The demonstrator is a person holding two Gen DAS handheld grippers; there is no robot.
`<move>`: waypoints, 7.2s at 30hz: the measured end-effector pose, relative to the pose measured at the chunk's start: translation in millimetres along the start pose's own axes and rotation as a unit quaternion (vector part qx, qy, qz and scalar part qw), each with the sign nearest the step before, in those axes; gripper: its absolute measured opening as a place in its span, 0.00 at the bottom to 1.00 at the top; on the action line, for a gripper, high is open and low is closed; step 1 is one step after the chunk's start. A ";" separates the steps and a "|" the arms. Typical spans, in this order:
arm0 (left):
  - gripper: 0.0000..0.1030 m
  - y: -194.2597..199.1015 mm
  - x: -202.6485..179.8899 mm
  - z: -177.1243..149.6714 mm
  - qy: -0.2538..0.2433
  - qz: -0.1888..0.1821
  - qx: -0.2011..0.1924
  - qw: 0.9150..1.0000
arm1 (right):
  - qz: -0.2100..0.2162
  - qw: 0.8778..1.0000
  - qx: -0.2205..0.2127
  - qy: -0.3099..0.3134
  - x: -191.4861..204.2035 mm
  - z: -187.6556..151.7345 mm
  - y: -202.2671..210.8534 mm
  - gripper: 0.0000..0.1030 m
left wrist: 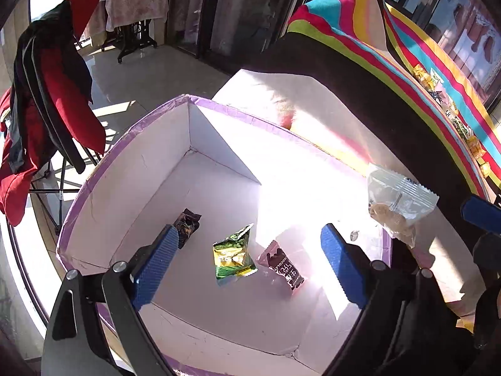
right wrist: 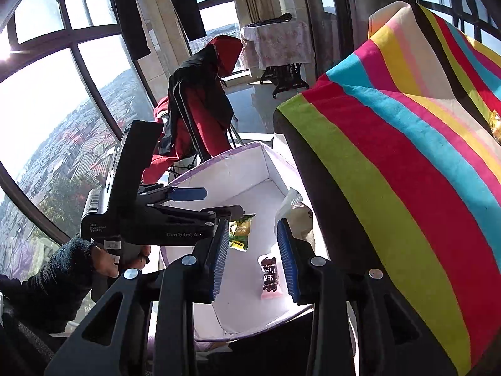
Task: Organize snacks
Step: 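Return both tools to the table, then grasp the yellow bread pack with the right tool while the left tool grasps a green garlic snack bag, then carry the yellow pack and green bag to the box and open both tools, then return both tools to the table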
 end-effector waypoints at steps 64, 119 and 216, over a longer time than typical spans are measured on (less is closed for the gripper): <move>0.98 -37.2 -354.0 158.3 -0.099 -0.215 -0.040 0.971 | -0.304 0.917 -0.014 -0.259 -369.5 -88.0 187.4 0.52; 0.45 -55.6 -488.1 124.4 -0.092 0.066 -0.056 0.992 | -0.263 0.863 -0.204 -0.379 -288.2 -182.9 265.0 0.53; 0.98 72.0 -112.2 86.4 -0.076 -0.029 -0.158 0.984 | -0.111 0.984 -0.115 -0.075 -49.8 -34.6 116.9 0.80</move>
Point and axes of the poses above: each gripper's, at about its wrist camera, not at the fingertips, and y roughly against the way its jaws point, x to its left, z to its top, the point moved 3 cm from there along -y, roughly the way its jaws point, and after that the axes turned 5 degrees about x, right-handed, at the moved point
